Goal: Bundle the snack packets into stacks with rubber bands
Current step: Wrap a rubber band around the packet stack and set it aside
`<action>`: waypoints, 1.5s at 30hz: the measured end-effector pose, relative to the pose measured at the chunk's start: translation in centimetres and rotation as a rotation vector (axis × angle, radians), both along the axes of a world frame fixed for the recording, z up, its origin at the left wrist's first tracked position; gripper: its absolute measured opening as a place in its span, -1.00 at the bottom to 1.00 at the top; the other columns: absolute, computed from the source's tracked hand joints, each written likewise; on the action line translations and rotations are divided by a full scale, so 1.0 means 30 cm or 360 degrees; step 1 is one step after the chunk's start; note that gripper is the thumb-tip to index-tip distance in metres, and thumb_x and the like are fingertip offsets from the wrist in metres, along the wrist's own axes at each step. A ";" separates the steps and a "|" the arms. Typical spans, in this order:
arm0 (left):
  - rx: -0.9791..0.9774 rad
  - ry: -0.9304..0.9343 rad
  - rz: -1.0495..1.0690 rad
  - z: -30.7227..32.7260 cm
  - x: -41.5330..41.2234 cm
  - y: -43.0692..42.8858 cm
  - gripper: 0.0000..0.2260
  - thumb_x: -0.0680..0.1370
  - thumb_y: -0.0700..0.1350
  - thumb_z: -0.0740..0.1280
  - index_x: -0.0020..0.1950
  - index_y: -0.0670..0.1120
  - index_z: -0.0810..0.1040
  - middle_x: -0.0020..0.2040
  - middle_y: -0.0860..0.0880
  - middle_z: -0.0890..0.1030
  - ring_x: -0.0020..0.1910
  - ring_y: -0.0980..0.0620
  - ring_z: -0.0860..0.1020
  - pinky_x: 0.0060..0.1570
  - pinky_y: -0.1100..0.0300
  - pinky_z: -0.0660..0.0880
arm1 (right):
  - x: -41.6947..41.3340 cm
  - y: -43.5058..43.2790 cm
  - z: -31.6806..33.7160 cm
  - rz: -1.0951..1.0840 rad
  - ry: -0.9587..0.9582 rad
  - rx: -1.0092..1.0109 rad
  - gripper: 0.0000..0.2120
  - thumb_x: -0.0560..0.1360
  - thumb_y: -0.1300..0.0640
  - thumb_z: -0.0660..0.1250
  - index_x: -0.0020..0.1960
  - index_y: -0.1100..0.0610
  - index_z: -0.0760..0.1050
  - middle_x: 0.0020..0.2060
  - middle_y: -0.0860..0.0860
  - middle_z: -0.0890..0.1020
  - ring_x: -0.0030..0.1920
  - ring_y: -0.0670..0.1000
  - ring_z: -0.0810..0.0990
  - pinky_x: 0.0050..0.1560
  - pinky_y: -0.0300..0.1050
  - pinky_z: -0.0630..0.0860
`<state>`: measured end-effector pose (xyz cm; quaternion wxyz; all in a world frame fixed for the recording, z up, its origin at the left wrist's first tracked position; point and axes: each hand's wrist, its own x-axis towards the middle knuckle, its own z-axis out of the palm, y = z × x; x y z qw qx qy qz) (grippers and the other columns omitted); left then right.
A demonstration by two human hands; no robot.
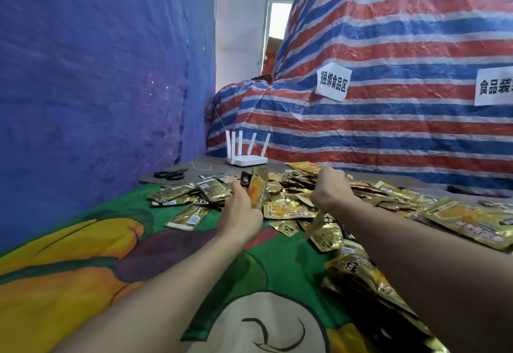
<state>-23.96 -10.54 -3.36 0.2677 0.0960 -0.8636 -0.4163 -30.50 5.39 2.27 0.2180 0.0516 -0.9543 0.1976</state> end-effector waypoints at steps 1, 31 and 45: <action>0.0238 -0.0008 0.0005 0.003 0.015 0.002 -0.38 0.54 -0.36 0.18 0.55 -0.08 0.06 0.13 -0.03 0.53 -0.02 -0.03 0.55 -0.20 0.22 0.42 | 0.008 -0.007 0.009 0.0046 0.0015 -0.0108 -0.86 0.50 0.42 0.30 -0.19 0.24 0.46 -0.24 0.12 0.55 -0.24 0.07 0.54 -0.27 0.01 0.56; 0.1443 0.0011 -0.0379 -0.065 0.353 0.191 -0.73 0.54 -0.21 0.44 0.20 -0.15 0.50 0.02 -0.13 0.68 -0.17 -0.02 0.71 -0.27 0.07 0.63 | 0.539 0.080 -0.172 0.0561 0.0405 -0.1548 -0.69 0.58 0.28 0.33 0.16 -0.08 0.37 -0.13 -0.08 0.63 -0.10 -0.06 0.65 -0.07 -0.08 0.62; 0.1539 0.0164 -0.0563 -0.055 0.396 0.223 -0.74 0.56 -0.36 0.21 0.22 -0.23 0.51 -0.07 -0.24 0.64 -0.26 -0.09 0.65 -0.38 0.13 0.57 | 0.557 0.032 -0.222 0.0746 -0.0240 -0.1505 -0.84 0.65 0.13 0.24 0.21 -0.02 0.40 0.00 -0.01 0.60 -0.11 -0.10 0.65 -0.23 -0.28 0.59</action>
